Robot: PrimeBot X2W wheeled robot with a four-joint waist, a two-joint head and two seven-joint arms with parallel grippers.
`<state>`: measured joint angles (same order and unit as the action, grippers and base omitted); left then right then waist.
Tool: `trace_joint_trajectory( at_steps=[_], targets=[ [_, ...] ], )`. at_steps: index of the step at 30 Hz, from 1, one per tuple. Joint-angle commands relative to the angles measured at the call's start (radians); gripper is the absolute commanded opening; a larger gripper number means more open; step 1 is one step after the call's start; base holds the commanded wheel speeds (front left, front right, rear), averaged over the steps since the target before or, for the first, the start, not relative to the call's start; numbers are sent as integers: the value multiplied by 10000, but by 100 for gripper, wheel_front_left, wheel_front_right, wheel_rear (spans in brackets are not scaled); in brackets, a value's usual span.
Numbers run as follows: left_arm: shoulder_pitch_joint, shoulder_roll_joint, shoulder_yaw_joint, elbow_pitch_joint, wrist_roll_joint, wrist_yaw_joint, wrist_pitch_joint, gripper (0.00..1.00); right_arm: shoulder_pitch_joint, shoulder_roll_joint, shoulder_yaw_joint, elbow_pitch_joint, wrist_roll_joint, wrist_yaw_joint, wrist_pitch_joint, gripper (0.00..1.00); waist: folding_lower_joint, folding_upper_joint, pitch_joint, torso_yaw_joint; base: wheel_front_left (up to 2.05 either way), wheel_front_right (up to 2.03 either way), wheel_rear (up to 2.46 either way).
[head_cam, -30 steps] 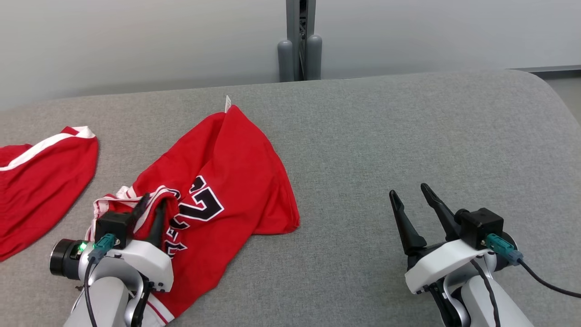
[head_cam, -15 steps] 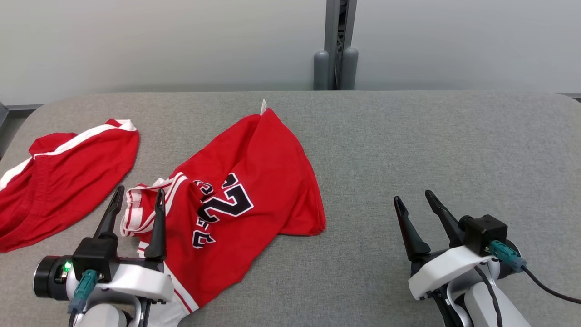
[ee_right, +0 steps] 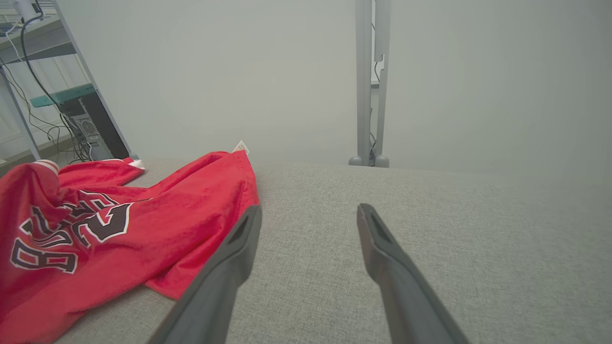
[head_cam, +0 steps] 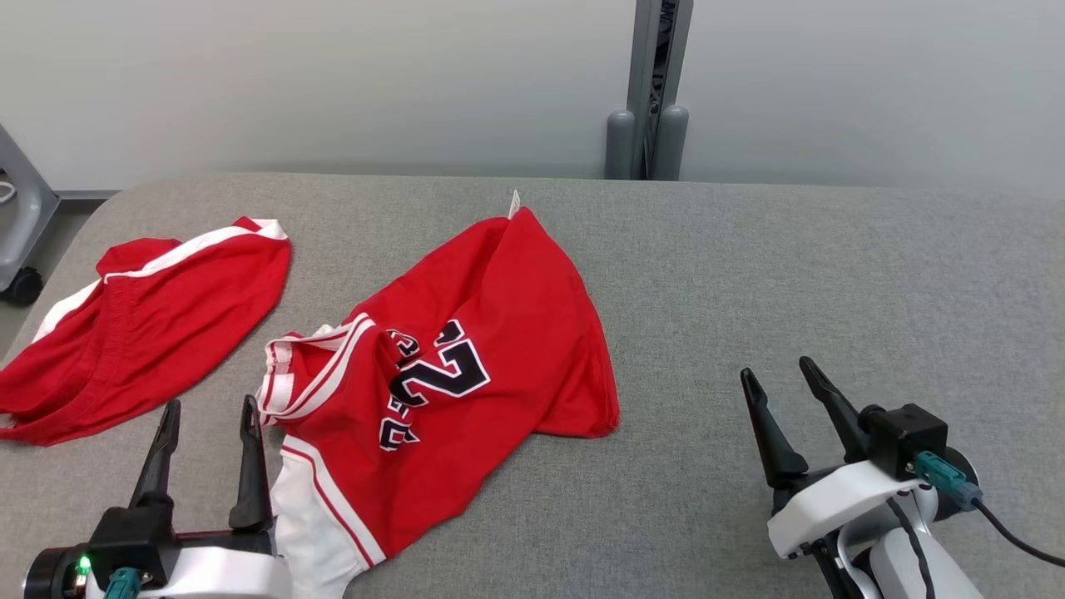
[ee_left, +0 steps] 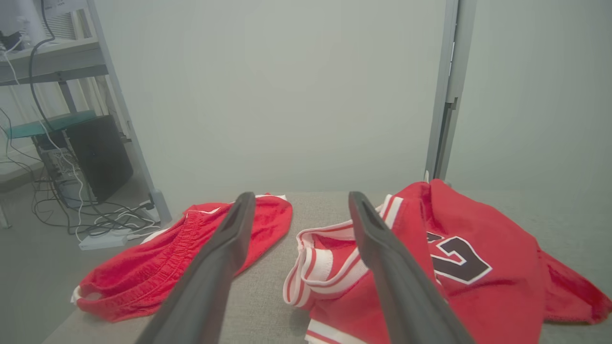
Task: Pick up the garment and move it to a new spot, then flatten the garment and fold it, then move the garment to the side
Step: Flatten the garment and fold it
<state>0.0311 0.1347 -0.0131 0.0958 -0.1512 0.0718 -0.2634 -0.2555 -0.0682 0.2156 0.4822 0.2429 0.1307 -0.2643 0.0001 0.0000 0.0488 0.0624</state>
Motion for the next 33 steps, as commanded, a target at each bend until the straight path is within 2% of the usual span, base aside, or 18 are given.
trace_joint_trajectory(
  at_steps=[1, 5, 8, 12, 24, 28, 33],
  targets=[
    [129, -51, 133, -76, 50, 24, -12, 100, 149, -66, -82, -65, -44, 1, -8, 100, -1, 0, -12, 22, 0, 0, 0],
    [370, -272, 417, -349, 6, -151, -12, 100, 378, -47, -328, -212, -54, 1, -8, 100, -1, 0, -41, 140, 0, 0, 0],
    [506, -408, 395, -561, -119, -595, -12, 100, 577, -30, -515, -262, -58, 1, -8, 100, -1, 0, -83, 203, 0, 0, 0],
    [816, -562, 492, -506, -98, -893, -13, 100, 791, -2, -715, -406, -111, 1, -8, 100, -1, 0, -171, 168, 0, 0, 0],
    [965, -705, 582, -74, 244, -1268, -13, 100, 1101, 83, -958, -713, -177, 1, -8, 100, -1, 0, -315, -86, 0, 0, 0],
    [990, -684, 573, 77, 355, -1372, -13, 100, 1145, 109, -976, -731, -150, 1, -8, 100, -1, 0, -396, -207, 0, 0, 0],
    [886, -554, 629, 820, 721, -910, 50, 100, 1179, 132, -950, -605, -153, 1, -8, 100, -1, 0, -550, -298, 0, 0, 0]
  ],
)
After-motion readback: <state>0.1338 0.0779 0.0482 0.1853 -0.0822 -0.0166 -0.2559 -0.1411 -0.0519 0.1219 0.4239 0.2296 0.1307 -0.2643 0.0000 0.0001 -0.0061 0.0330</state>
